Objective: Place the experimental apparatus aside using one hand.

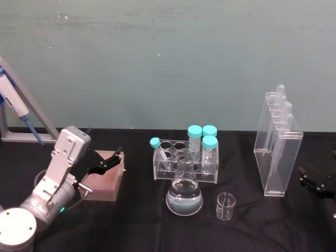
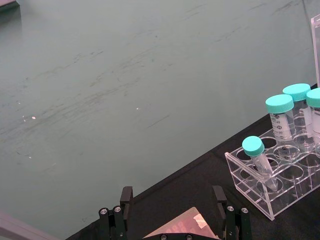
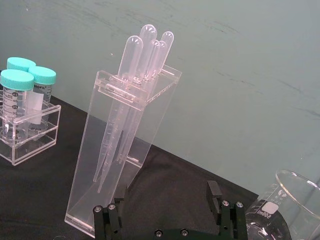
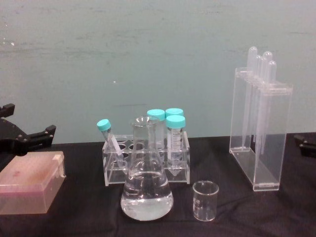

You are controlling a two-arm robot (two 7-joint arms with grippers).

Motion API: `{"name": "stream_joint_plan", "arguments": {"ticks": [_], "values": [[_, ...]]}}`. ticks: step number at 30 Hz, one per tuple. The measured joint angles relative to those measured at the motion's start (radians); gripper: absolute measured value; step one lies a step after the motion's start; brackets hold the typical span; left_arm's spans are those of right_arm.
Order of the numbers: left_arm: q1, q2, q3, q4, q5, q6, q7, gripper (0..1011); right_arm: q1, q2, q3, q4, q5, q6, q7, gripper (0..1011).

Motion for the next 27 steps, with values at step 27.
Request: {"name": "stream_joint_plan", "arguments": {"ticks": [27], "values": [[0.0,0.0,0.0,0.0,0.0,0.0,0.0,1000,-0.086,-0.056,0.107,-0.092,0.053,0.048,0.017,1000]]}}
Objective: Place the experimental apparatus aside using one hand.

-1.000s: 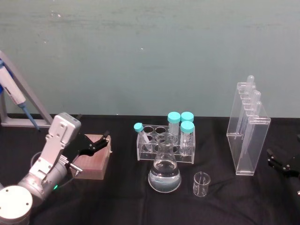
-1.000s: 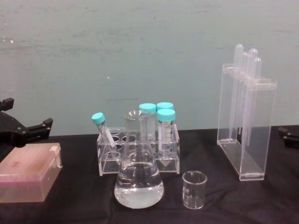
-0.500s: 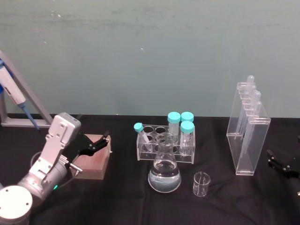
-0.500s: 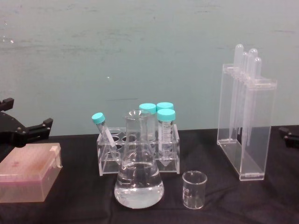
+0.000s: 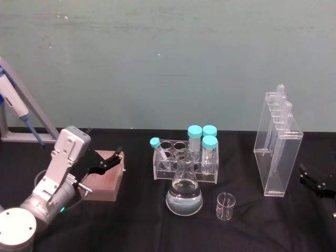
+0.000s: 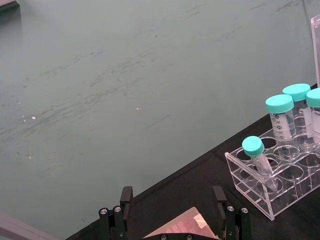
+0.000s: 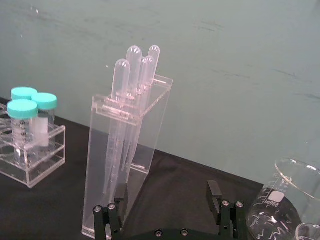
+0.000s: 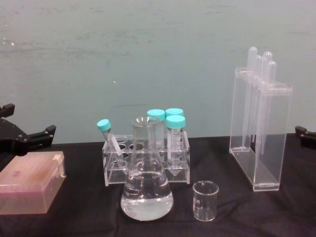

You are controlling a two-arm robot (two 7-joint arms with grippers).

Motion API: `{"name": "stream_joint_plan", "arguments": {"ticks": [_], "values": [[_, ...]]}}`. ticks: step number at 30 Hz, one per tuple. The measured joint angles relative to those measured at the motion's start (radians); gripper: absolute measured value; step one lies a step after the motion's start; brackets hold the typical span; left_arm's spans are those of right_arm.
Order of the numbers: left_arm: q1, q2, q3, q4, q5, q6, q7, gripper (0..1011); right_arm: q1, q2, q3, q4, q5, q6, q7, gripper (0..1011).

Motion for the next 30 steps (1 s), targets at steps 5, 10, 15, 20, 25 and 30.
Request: {"name": "stream_joint_plan", "arguments": {"ticks": [5,10,15,20,25,30], "values": [[0.0,0.0,0.0,0.0,0.0,0.0,0.0,1000,-0.023,-0.02,0.021,-0.033,0.02,0.011,0.006,1000],[0.0,0.0,0.0,0.0,0.0,0.0,0.0,1000,-0.039,-0.035,0.028,-0.061,0.021,0.018,0.011,1000],[0.0,0.0,0.0,0.0,0.0,0.0,0.0,1000,-0.052,-0.051,0.028,-0.083,0.006,0.022,0.012,1000],[0.0,0.0,0.0,0.0,0.0,0.0,0.0,1000,-0.061,-0.078,0.027,-0.101,-0.022,0.025,0.002,1000],[0.0,0.0,0.0,0.0,0.0,0.0,0.0,1000,-0.063,-0.107,0.024,-0.108,-0.043,0.027,-0.01,1000],[0.0,0.0,0.0,0.0,0.0,0.0,0.0,1000,-0.061,-0.145,0.022,-0.108,-0.071,0.032,-0.029,1000]]}}
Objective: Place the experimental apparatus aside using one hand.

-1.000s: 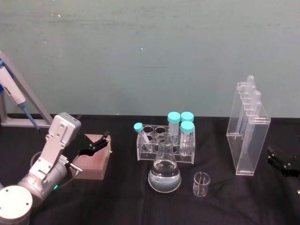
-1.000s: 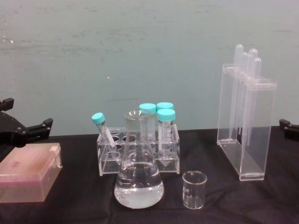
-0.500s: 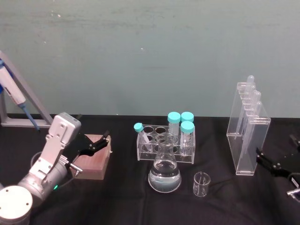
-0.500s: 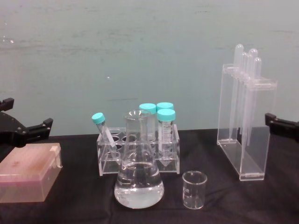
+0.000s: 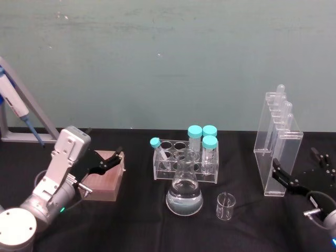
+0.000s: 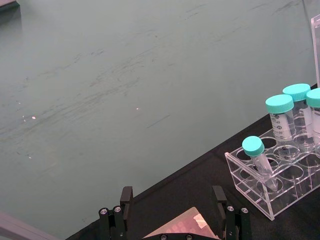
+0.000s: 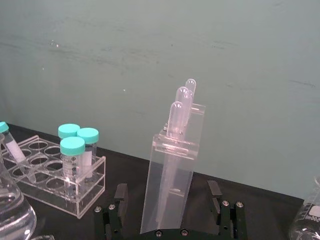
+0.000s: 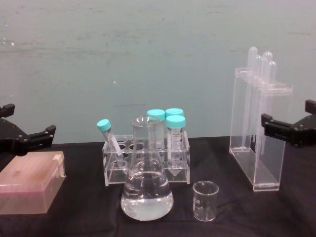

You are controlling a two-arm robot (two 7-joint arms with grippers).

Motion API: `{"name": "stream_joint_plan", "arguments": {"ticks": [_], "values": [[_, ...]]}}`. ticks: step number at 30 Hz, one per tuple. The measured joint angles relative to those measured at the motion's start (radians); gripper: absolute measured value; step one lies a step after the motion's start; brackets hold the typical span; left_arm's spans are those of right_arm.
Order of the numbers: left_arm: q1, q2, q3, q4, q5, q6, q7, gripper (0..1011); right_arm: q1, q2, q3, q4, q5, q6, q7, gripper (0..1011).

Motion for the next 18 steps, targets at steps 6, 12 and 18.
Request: {"name": "stream_joint_plan", "arguments": {"ticks": [6,12,18], "values": [[0.0,0.0,0.0,0.0,0.0,0.0,0.0,1000,0.01,-0.038,-0.001,0.008,-0.028,0.004,-0.014,1000],[0.0,0.0,0.0,0.0,0.0,0.0,0.0,1000,0.024,-0.071,0.001,0.021,-0.051,0.009,-0.026,1000],[0.0,0.0,0.0,0.0,0.0,0.0,0.0,1000,0.032,-0.102,0.009,0.029,-0.082,0.005,-0.044,1000]]}}
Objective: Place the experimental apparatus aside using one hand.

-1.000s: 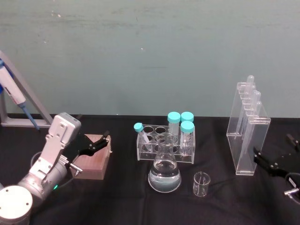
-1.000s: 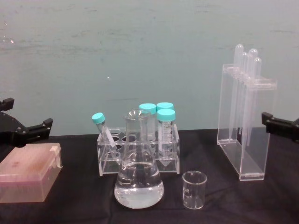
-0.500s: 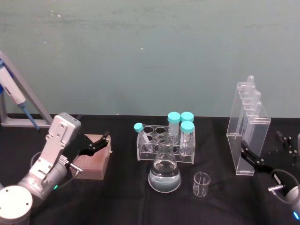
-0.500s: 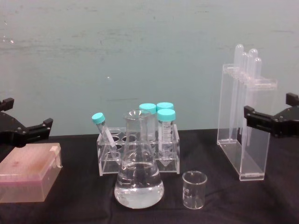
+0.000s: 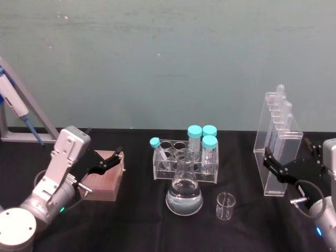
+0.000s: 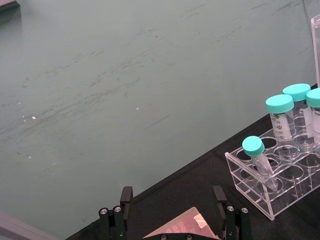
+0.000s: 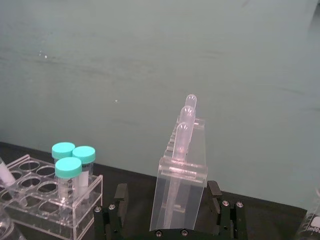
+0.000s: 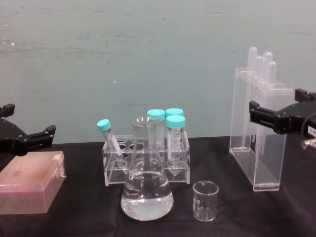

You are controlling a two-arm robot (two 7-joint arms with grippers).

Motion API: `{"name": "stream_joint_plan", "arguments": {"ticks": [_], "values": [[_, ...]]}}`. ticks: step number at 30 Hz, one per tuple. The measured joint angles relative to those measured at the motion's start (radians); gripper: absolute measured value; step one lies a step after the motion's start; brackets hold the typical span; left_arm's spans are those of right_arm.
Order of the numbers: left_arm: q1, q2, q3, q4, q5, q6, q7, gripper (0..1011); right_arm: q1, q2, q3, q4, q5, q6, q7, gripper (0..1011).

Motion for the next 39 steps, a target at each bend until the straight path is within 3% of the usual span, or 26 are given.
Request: {"name": "stream_joint_plan", "arguments": {"ticks": [8,17,39], "values": [[0.0,0.0,0.0,0.0,0.0,0.0,0.0,1000,-0.001,-0.036,0.018,0.001,-0.046,-0.029,-0.03,1000],[0.0,0.0,0.0,0.0,0.0,0.0,0.0,1000,0.0,-0.07,0.041,0.011,-0.063,-0.045,-0.035,1000],[0.0,0.0,0.0,0.0,0.0,0.0,0.0,1000,0.059,-0.149,0.088,0.093,-0.095,-0.05,0.002,1000]]}}
